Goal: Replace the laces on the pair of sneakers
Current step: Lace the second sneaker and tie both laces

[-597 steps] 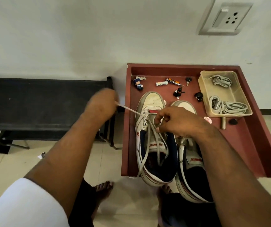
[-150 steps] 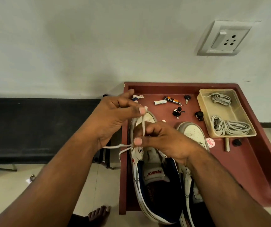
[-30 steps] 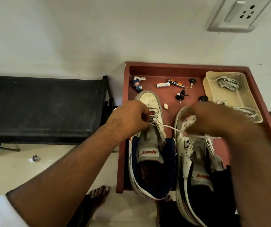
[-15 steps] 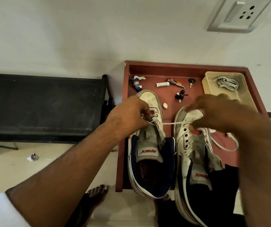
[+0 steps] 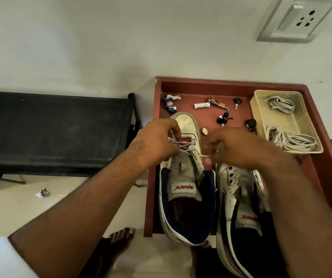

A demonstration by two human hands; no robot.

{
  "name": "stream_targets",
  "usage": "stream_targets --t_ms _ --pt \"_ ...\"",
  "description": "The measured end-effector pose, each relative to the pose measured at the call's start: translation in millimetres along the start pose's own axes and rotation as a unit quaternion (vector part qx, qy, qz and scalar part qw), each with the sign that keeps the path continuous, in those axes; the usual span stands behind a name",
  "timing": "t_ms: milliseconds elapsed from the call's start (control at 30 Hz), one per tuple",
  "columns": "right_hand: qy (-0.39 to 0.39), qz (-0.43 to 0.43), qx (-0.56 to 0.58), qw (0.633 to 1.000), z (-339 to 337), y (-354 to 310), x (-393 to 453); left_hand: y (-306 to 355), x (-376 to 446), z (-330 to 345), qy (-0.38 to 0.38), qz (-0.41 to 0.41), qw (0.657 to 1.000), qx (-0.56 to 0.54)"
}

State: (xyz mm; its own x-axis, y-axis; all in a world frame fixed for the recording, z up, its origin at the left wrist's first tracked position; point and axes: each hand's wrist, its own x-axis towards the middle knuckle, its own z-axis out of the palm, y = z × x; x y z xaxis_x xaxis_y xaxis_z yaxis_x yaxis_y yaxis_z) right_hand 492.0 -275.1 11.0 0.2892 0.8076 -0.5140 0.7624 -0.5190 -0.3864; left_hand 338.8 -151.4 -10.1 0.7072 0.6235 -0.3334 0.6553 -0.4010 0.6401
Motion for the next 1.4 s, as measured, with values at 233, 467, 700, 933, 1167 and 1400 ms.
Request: stream_targets --t_ms 233,467,700,933,1167,1400 --pt "-0.017 0.022 -0.002 1.0 -7.0 19.0 1.0 3.3 -1.4 4.1 0.005 -0.001 1.0 0.022" --pt "0.012 -0.033 0.019 0.999 9.5 0.5 9.8 -5.5 -4.0 -9.9 -0.062 -0.1 0.991 -0.056" --pt "0.026 -0.037 0.012 0.999 18.5 2.4 17.9 -7.5 -5.4 -9.1 -0.092 -0.088 0.991 -0.033" --pt "0.003 -0.009 0.073 0.997 17.4 6.6 14.9 -13.9 1.1 -26.3 -0.09 -0.122 0.989 0.002" --pt "-0.026 -0.009 0.245 0.969 -22.4 4.1 -18.0 -10.2 -3.7 -37.9 -0.117 -0.002 0.993 0.003" --pt "0.051 -0.161 0.604 0.779 -31.9 -16.8 -26.4 12.3 -15.0 -21.5 -0.19 0.085 0.958 -0.197"
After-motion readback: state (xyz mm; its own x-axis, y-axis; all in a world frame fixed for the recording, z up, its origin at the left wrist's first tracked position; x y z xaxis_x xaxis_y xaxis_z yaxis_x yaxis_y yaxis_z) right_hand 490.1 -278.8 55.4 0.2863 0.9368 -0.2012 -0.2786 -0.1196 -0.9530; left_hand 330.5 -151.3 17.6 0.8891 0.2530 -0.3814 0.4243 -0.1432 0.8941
